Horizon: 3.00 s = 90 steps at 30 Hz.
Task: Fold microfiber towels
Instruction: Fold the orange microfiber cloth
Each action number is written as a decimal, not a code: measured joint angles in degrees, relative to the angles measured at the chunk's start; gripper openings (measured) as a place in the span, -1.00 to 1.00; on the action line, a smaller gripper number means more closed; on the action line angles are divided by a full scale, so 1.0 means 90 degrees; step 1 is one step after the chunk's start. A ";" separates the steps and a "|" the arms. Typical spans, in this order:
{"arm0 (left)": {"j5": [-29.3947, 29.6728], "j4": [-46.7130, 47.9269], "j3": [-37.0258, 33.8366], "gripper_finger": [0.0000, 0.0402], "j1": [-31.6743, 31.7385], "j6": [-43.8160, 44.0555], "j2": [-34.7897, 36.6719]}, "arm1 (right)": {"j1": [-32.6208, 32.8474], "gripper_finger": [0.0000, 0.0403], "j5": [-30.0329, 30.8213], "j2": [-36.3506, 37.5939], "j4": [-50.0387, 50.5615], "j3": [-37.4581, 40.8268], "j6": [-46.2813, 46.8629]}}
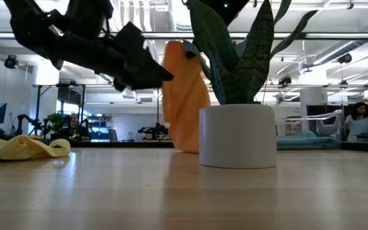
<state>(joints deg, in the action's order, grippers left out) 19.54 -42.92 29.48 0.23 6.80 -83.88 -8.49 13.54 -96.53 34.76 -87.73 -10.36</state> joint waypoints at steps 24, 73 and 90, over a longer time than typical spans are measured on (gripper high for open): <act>0.1829 0.0906 0.0543 -0.99 0.0352 -0.0433 -0.0412 | 0.0222 -0.90 -0.0231 0.0090 0.1289 0.0013 0.0128; 0.3359 0.6327 0.2677 -1.00 0.0944 -0.0517 0.3156 | 0.0857 -0.04 -0.0251 -0.3677 -0.4835 -0.1259 -0.0246; 0.3188 0.6944 0.3919 -1.00 0.1498 -0.0302 0.2849 | 0.0878 -0.03 0.0900 -0.3653 -0.5127 -0.1259 -0.1963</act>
<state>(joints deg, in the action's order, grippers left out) 48.23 19.57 64.76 13.72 4.08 -58.24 -0.59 21.64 -129.41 -11.38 -99.07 -28.02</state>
